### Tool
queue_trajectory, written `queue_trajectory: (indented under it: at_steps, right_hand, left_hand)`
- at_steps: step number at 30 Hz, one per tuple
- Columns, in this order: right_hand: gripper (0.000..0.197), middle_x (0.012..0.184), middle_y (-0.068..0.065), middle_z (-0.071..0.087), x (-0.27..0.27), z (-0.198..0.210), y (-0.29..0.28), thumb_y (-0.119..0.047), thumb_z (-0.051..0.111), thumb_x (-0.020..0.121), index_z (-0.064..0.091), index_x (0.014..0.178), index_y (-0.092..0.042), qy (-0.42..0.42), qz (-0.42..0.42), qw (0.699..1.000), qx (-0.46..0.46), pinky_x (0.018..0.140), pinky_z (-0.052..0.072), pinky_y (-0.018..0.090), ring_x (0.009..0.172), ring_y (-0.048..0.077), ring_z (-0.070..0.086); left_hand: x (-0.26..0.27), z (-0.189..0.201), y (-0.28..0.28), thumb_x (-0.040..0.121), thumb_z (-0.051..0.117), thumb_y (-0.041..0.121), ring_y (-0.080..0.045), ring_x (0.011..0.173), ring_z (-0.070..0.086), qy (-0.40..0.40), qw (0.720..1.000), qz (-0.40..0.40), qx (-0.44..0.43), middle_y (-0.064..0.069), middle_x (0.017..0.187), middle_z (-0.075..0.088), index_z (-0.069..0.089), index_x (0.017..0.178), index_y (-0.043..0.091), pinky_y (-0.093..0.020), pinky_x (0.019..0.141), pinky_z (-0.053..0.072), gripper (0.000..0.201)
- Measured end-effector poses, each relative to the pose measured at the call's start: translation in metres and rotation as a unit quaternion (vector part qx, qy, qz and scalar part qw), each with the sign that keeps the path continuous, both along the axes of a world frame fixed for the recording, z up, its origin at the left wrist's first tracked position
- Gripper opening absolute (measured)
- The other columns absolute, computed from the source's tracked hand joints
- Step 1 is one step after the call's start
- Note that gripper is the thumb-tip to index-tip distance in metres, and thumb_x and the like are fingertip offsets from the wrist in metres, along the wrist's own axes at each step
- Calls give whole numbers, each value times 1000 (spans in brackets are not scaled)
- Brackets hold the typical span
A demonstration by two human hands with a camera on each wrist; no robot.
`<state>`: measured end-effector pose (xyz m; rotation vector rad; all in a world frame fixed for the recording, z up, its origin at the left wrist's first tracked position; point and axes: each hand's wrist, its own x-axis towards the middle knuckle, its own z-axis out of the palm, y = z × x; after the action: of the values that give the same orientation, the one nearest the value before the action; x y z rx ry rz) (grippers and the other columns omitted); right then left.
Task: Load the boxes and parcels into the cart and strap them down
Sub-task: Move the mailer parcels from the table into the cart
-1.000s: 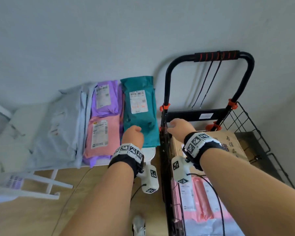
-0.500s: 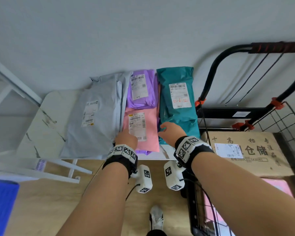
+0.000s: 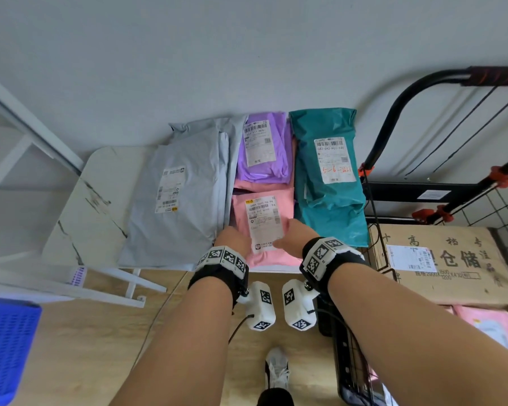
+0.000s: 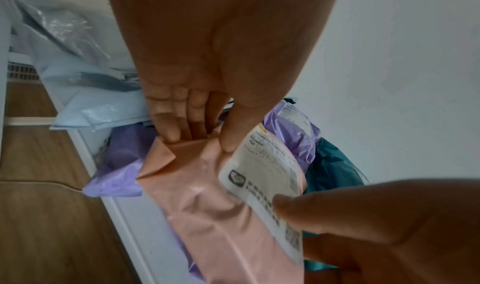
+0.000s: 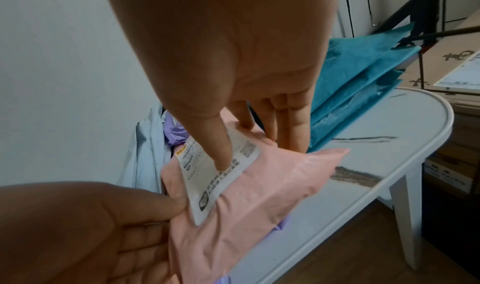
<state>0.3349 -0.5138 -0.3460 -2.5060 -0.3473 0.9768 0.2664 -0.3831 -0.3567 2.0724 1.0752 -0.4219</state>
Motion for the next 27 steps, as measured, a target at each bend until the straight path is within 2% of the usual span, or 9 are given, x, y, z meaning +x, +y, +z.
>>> queue_trajectory:
  at_steps: [5, 7, 10, 14, 18, 20, 23, 25, 27]
  right_hand:
    - [60, 125, 8, 61, -3, -2, -2, -25, 71, 79, 47, 131, -9, 11, -16, 999, 31, 98, 48, 40, 111, 27, 60]
    - [52, 120, 7, 61, -5, 2, -5, -22, 69, 82, 48, 127, -8, -2, -29, 999, 34, 92, 49, 37, 107, 26, 60]
    - [35, 108, 6, 61, -3, 10, -10, -20, 62, 86, 50, 117, -9, -28, -55, 996, 58, 77, 48, 32, 93, 23, 59]
    - [34, 110, 4, 60, 4, 31, -24, -19, 60, 88, 51, 120, -11, -57, -98, 988, 106, 80, 44, 30, 98, 23, 58]
    - [28, 105, 2, 61, 14, 50, -58, -17, 58, 89, 54, 117, -11, -67, -126, 981, 130, 82, 47, 30, 92, 20, 57]
    - [24, 104, 2, 61, 20, 54, -81, -18, 57, 89, 54, 113, -13, -64, -143, 980, 125, 86, 50, 33, 94, 20, 59]
    - [17, 103, 3, 62, 28, 56, -124, -18, 57, 91, 55, 107, -15, -67, -185, 973, 118, 81, 52, 32, 91, 20, 60]
    - [15, 100, 2, 61, 32, 56, -157, -18, 57, 92, 55, 107, -15, -70, -207, 970, 107, 75, 48, 29, 88, 18, 59]
    - [14, 97, 0, 60, 35, 54, -191, -19, 56, 93, 55, 107, -16, -72, -225, 968, 88, 74, 46, 29, 86, 18, 58]
  left_hand:
    - [-6, 3, 4, 87, 52, 8, -29, 91, 66, -15, 999, -5, -40, -13, 102, 68, 68, 104, 4, -32, 81, 54, 23]
    - [-9, 6, 4, 87, 53, 6, -27, 87, 65, -34, 998, 17, -53, -10, 96, 67, 68, 101, 5, -31, 77, 53, 21]
    - [-12, 13, 1, 84, 51, 2, -30, 83, 62, -79, 993, 56, -68, -12, 88, 64, 66, 89, 6, -37, 79, 55, 16]
    - [-6, 27, -12, 75, 57, 4, -27, 65, 58, -132, 983, 96, -89, -10, 68, 62, 62, 65, 8, -32, 64, 49, 12]
    - [12, 46, -39, 71, 61, 9, -27, 64, 62, -148, 983, 45, -100, -15, 69, 65, 63, 67, 4, -37, 67, 55, 7]
    - [25, 54, -59, 72, 60, 10, -25, 60, 60, -134, 986, 7, -103, -11, 65, 63, 60, 65, 6, -35, 64, 55, 7]
    - [43, 60, -100, 72, 60, 6, -21, 49, 53, -122, 986, -35, -106, -9, 57, 58, 57, 61, 7, -22, 50, 44, 12]
    - [54, 58, -131, 69, 62, 4, -22, 47, 51, -126, 985, -55, -108, -11, 54, 56, 55, 57, 7, -23, 51, 43, 14]
    - [64, 52, -164, 67, 64, 5, -22, 51, 54, -119, 983, -70, -119, -13, 60, 60, 61, 64, 2, -28, 55, 46, 5]
